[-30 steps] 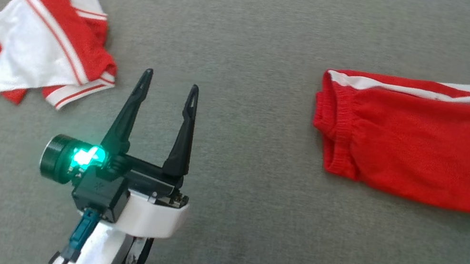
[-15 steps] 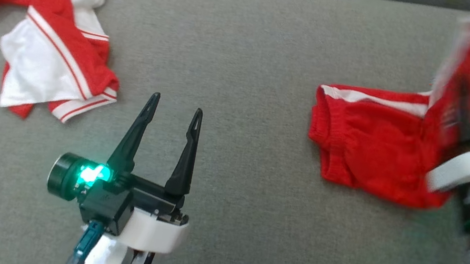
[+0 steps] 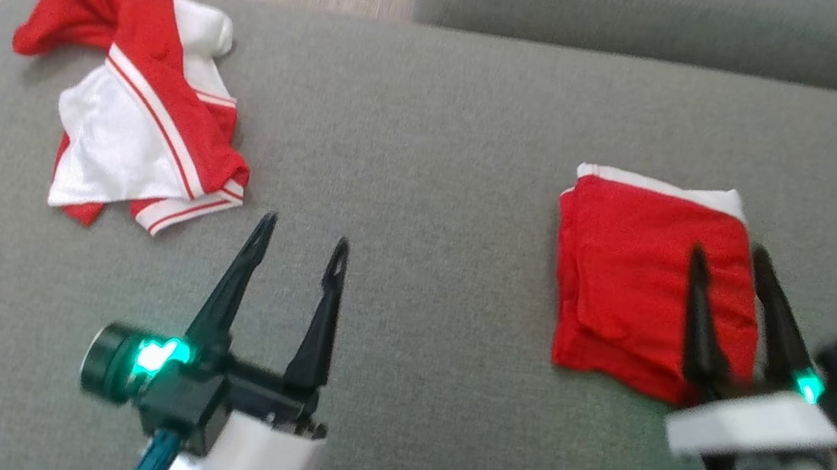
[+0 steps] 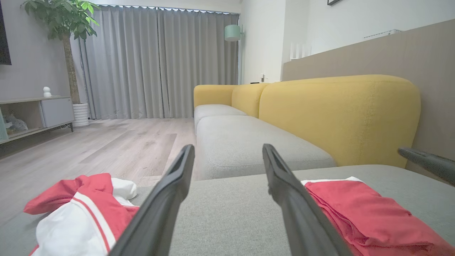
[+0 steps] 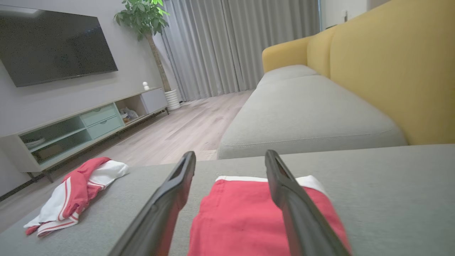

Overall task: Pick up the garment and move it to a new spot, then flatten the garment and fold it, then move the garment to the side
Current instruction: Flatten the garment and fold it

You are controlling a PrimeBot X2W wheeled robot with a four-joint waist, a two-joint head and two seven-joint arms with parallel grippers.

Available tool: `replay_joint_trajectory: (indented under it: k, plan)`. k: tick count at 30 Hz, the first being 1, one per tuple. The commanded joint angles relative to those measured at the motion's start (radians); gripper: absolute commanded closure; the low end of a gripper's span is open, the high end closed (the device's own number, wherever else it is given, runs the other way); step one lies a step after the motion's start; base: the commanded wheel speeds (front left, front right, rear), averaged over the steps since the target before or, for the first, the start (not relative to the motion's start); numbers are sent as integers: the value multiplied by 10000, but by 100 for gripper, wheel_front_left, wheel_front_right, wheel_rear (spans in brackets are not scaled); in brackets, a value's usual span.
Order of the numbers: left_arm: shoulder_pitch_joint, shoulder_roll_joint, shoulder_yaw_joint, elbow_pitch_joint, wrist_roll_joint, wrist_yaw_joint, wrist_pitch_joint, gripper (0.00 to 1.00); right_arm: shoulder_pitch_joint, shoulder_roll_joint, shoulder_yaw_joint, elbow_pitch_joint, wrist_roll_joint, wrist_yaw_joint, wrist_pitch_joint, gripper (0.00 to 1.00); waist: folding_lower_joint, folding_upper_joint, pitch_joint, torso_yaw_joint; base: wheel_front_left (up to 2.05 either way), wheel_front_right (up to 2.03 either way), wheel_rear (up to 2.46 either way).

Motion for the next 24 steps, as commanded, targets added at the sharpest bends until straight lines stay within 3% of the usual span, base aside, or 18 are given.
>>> replay_joint_trajectory:
  k: [1, 8, 24]
  plan:
    - [96, -47, 423, -332, 3, 186, -51, 0, 564, -108, -210, -608, -253, -7, -126, 0, 1, -1, -342, -95, 0, 0, 0]
    - [1176, -48, 687, -533, 243, 441, -51, 0, 2645, 195, -1512, -2344, -1602, -7, -144, 0, 1, -1, -826, -398, 0, 0, 0]
    - [1999, -50, 1411, -168, -218, 544, -51, 0, 3602, 502, -1761, -2312, -2679, -7, -146, 0, 1, -1, -1302, -418, 0, 0, 0]
